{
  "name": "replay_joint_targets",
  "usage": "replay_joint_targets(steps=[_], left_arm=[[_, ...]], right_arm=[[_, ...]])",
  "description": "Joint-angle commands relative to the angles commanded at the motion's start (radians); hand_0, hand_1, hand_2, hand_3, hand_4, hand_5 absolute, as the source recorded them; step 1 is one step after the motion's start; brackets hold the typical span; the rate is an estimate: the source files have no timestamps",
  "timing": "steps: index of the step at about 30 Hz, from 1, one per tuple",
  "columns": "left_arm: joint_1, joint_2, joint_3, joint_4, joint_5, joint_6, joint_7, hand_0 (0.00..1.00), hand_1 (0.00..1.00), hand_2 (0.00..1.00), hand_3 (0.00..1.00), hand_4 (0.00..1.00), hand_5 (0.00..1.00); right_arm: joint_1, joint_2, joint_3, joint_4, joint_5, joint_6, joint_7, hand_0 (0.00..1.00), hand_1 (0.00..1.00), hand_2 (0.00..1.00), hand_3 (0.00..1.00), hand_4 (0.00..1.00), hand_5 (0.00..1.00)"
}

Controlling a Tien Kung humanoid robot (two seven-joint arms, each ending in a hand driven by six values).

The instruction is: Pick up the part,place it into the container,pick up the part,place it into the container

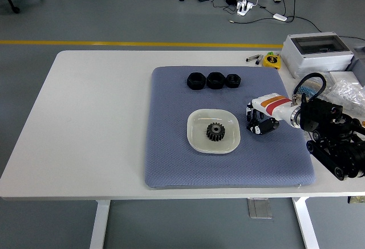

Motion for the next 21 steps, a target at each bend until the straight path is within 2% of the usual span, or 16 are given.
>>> replay_joint_targets(steps=[1, 6, 7, 12, 13, 18, 19, 21], left_arm=[[0.0, 0.0, 0.0, 0.0, 0.0, 0.0, 0.0, 0.741, 0.761, 0.789, 0.697, 0.736, 0.684], [0.0, 0.0, -0.005, 0.0, 0.007, -0.001, 0.002, 0.741, 0.761, 0.789, 0.697, 0.736, 0.684], [0.0, 0.0, -0.005, 0.0, 0.008, -0.001, 0.002, 0.742, 0.76, 0.789, 0.697, 0.736, 0.685], [0.002, 0.0, -0.008, 0.0, 0.012, -0.001, 0.003, 0.742, 0.76, 0.789, 0.697, 0.736, 0.685], [0.002, 0.0, -0.008, 0.0, 0.013, -0.001, 0.004, 0.741, 0.761, 0.789, 0.696, 0.735, 0.684], [0.004, 0.001, -0.012, 0.0, 0.017, -0.001, 0.005, 0.741, 0.761, 0.789, 0.696, 0.735, 0.684], [0.005, 0.001, -0.012, 0.0, 0.018, -0.001, 0.005, 0.74, 0.76, 0.789, 0.696, 0.736, 0.685], [0.006, 0.001, -0.013, 0.0, 0.02, -0.001, 0.005, 0.74, 0.76, 0.789, 0.696, 0.736, 0.685]], right_arm=[[0.0, -0.001, 0.0, 0.001, 0.0, 0.002, 0.0, 0.23, 0.419, 0.482, 0.52, 0.729, 0.223], [0.001, -0.004, 0.004, 0.005, 0.004, 0.022, 0.003, 0.23, 0.419, 0.482, 0.52, 0.729, 0.223], [0.001, -0.004, 0.004, 0.006, 0.004, 0.023, 0.003, 0.216, 0.404, 0.459, 0.511, 0.784, 0.176], [-0.001, -0.004, 0.006, 0.01, 0.006, 0.031, 0.004, 0.216, 0.404, 0.459, 0.511, 0.784, 0.176], [-0.002, -0.004, 0.006, 0.012, 0.007, 0.033, 0.005, 0.204, 0.334, 0.412, 0.477, 0.836, 0.141], [-0.002, -0.004, 0.006, 0.019, 0.007, 0.037, 0.007, 0.204, 0.334, 0.412, 0.477, 0.836, 0.141], [-0.002, -0.005, 0.006, 0.021, 0.007, 0.036, 0.008, 0.174, 0.278, 0.368, 0.434, 0.829, 0.146], [-0.002, -0.005, 0.006, 0.025, 0.008, 0.035, 0.009, 0.174, 0.278, 0.368, 0.434, 0.829, 0.146]])
